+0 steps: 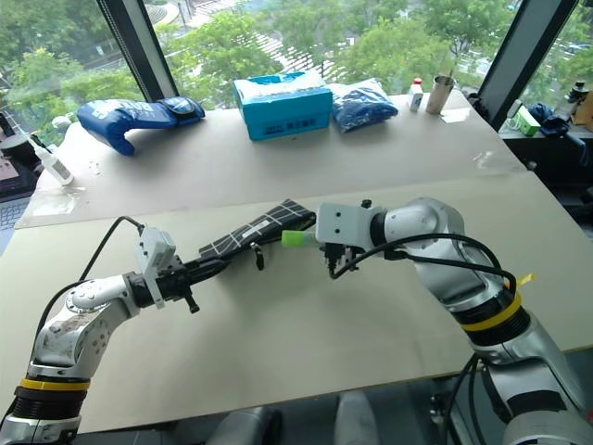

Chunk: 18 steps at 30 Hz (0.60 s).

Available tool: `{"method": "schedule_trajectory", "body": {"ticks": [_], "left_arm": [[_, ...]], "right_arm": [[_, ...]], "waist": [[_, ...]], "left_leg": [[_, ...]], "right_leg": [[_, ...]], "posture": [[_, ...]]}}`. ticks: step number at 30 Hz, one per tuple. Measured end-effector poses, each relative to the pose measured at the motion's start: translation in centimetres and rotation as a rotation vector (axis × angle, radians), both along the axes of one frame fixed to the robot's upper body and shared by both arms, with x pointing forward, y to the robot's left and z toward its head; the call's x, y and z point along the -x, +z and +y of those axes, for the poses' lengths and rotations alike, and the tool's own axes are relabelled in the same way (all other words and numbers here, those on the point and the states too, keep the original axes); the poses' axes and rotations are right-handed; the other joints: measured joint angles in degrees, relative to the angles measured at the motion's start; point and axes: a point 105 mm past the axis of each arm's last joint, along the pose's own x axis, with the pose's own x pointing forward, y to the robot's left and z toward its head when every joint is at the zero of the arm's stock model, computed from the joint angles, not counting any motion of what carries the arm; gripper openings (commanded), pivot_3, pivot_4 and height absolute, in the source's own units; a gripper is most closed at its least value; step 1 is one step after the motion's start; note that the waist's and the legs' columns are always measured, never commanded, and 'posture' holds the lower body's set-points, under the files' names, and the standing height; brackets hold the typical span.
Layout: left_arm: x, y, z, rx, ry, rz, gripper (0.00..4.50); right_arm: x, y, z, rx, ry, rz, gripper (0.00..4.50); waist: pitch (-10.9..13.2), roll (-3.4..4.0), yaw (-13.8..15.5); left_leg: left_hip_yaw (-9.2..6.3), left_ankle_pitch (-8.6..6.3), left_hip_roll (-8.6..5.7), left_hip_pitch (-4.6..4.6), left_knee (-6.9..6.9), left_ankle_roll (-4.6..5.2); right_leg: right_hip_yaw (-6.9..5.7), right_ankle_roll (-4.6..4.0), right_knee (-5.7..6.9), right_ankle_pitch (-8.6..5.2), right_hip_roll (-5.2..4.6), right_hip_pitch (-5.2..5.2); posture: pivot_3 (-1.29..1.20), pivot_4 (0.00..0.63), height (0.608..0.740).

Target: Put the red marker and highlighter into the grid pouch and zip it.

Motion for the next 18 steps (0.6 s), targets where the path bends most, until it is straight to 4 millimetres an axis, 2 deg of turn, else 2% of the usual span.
{"method": "schedule_trajectory", "body": {"ticks": [6,11,18], "left_arm": [[0.3,-0.2,-0.1,-0.004,-0.013,0.010,0.00],[0.8,-0.6,-0.2,-0.017,-0.032,0.022,0.00],[1.2,-1.0,-0.3,-0.042,-0.054,0.034,0.00]], "right_arm": [[-1.5,-1.4,-0.4,0.009,-0.064,0.031,1.00],[-2.1,-1.0,-0.4,0.016,-0.076,0.014,1.00],[-2.4,-1.6,-0.2,0.102,-0.055,-0.032,1.00]], "waist": [[0.0,0.00,0.1],[0.0,0.00,0.1],[0.0,0.00,0.0]], "left_leg": [[0.00,0.00,0.00,-0.01,0.02,0.00],[0.00,0.00,0.00,-0.01,0.00,0.00],[0.01,0.00,-0.02,0.00,0.01,-0.01]], "right_leg": [[0.01,-0.01,0.00,0.01,0.00,0.00],[0.00,-0.01,-0.01,0.01,0.00,0.00],[0.00,-0.01,0.00,0.01,0.01,0.00]], "posture": [[0.00,0.150,0.740],[0.00,0.150,0.740],[0.00,0.150,0.740]]}}
